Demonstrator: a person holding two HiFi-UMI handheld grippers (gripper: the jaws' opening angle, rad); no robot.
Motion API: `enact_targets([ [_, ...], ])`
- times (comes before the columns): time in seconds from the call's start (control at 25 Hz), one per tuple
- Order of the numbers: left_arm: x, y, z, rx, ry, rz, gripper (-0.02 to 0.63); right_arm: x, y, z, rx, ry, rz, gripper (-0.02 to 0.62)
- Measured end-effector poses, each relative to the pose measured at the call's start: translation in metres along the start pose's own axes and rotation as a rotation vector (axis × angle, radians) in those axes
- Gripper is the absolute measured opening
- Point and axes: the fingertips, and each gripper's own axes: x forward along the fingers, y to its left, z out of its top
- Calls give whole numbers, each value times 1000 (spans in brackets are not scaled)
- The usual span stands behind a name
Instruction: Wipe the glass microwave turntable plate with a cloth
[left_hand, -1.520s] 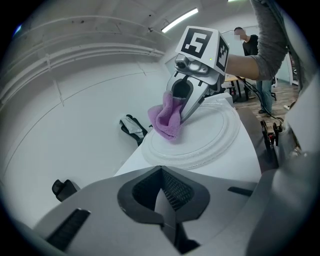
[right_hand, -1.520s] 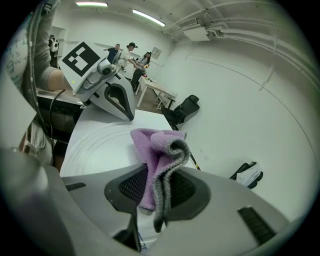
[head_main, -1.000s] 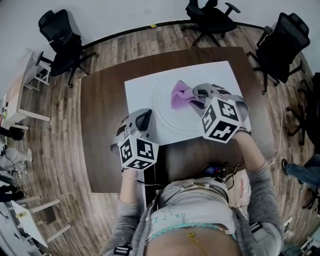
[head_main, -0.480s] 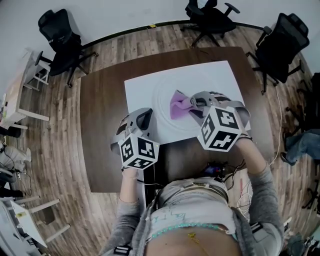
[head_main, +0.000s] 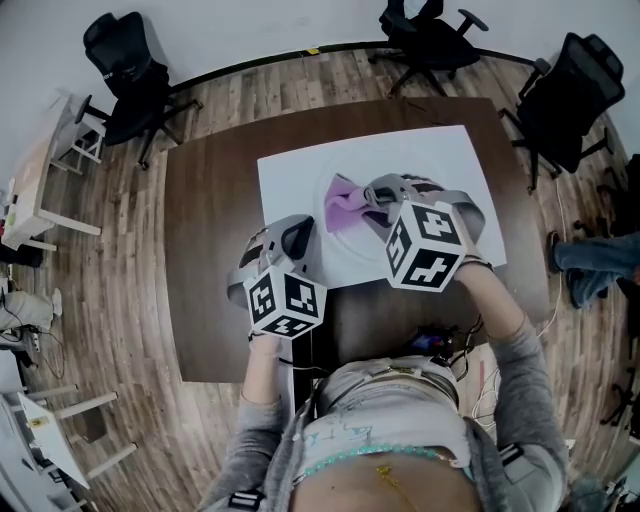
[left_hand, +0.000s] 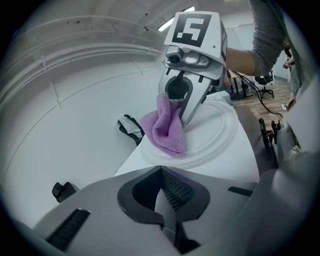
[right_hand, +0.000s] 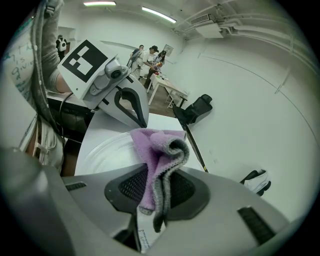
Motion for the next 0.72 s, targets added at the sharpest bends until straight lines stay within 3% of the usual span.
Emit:
enact_targets([
  [0.72,-4,1,-2,8,1,2,5,8,-42,-19,99,12,-68,104],
])
